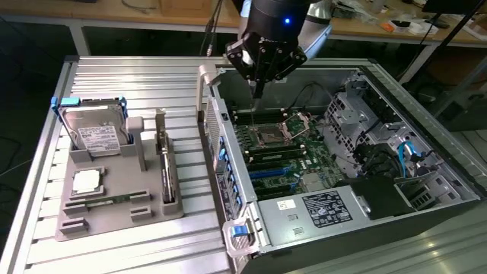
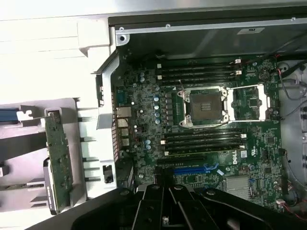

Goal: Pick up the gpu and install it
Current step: 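Reach for the gpu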

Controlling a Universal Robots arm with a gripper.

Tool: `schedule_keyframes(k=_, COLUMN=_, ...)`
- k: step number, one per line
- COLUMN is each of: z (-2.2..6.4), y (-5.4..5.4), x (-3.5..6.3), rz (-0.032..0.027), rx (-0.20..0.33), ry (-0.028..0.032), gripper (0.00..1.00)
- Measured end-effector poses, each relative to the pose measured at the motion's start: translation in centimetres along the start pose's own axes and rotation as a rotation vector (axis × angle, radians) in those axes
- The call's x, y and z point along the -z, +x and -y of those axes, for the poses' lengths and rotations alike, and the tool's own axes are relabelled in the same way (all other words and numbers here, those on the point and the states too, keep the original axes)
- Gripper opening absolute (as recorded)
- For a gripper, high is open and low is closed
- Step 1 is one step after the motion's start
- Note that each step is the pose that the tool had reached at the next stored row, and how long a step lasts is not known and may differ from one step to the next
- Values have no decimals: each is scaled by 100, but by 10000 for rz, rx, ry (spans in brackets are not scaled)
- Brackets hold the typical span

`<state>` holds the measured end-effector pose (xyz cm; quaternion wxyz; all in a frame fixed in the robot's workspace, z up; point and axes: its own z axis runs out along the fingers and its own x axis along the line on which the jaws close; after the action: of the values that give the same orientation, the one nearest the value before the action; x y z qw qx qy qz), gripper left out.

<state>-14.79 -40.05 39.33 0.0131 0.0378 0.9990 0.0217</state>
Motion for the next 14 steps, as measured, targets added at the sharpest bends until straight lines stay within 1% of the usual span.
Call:
schedule_keyframes(k=4, z=23, y=152, x=4, rz=0, rx=0, ry=0, gripper=11)
schedule_keyframes(k=14, z=63, y=405, x=11, rz=0, rx=-1, ry=0, gripper=11)
